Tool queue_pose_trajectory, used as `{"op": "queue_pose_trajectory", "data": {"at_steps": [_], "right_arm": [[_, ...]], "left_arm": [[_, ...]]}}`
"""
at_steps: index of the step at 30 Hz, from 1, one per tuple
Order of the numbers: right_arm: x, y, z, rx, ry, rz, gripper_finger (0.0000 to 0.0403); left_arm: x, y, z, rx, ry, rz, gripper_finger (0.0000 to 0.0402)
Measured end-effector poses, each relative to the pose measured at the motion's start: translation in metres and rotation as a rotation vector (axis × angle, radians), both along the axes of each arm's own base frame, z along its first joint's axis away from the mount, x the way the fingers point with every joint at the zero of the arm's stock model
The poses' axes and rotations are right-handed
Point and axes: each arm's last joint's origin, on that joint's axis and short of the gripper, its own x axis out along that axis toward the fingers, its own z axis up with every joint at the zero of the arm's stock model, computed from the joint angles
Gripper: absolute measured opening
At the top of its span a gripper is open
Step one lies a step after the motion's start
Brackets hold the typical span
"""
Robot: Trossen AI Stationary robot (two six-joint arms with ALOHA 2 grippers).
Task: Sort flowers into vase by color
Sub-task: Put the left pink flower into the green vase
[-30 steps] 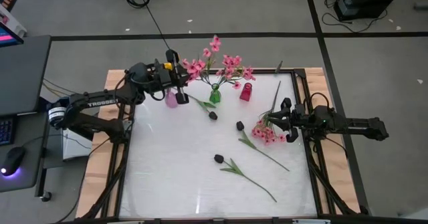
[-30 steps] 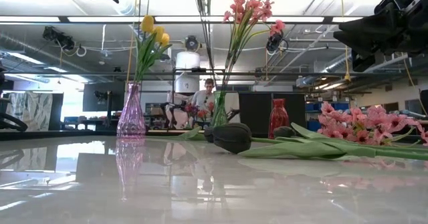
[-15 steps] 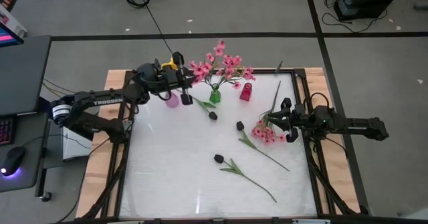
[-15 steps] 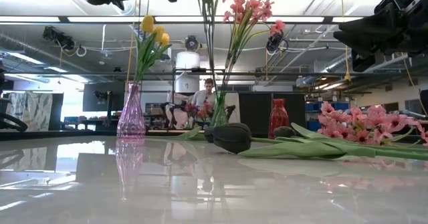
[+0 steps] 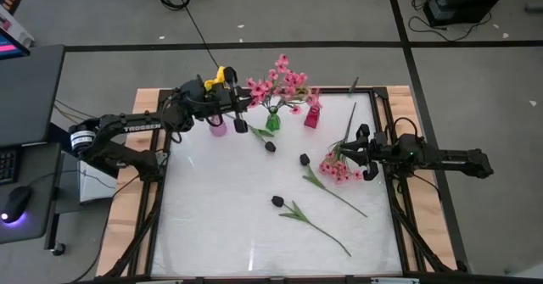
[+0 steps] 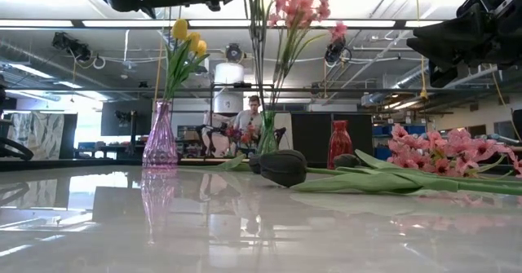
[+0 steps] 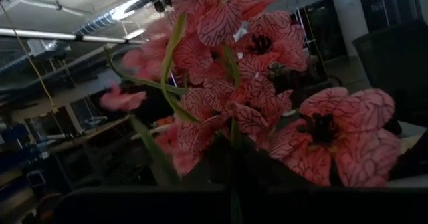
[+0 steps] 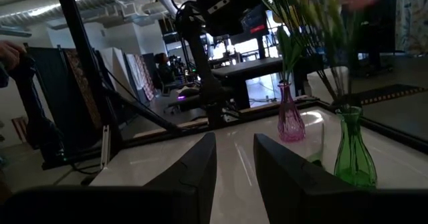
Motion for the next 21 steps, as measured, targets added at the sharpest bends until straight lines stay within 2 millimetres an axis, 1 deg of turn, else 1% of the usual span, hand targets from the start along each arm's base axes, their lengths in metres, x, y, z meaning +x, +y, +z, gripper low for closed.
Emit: {"op": "queue_pose_trajectory", "data": {"at_steps": [9, 15, 21], "right_arm": [[0.0, 0.0, 0.0, 0.0, -0.001, 0.0, 0.011], [0.0, 0.0, 0.0, 0.0, 0.0, 0.0, 0.011], [0.0, 0.0, 0.0, 0.0, 0.0, 0.0, 0.011]], "left_arm": [[0.009, 0.007, -0.013, -0.018, 0.043, 0.012, 0.0011], [0.008, 0.013, -0.015, -0.017, 0.056, 0.049, 0.0012], [0.003, 0.026, -0.019, -0.04, 0.086, 0.131, 0.0012]]}}
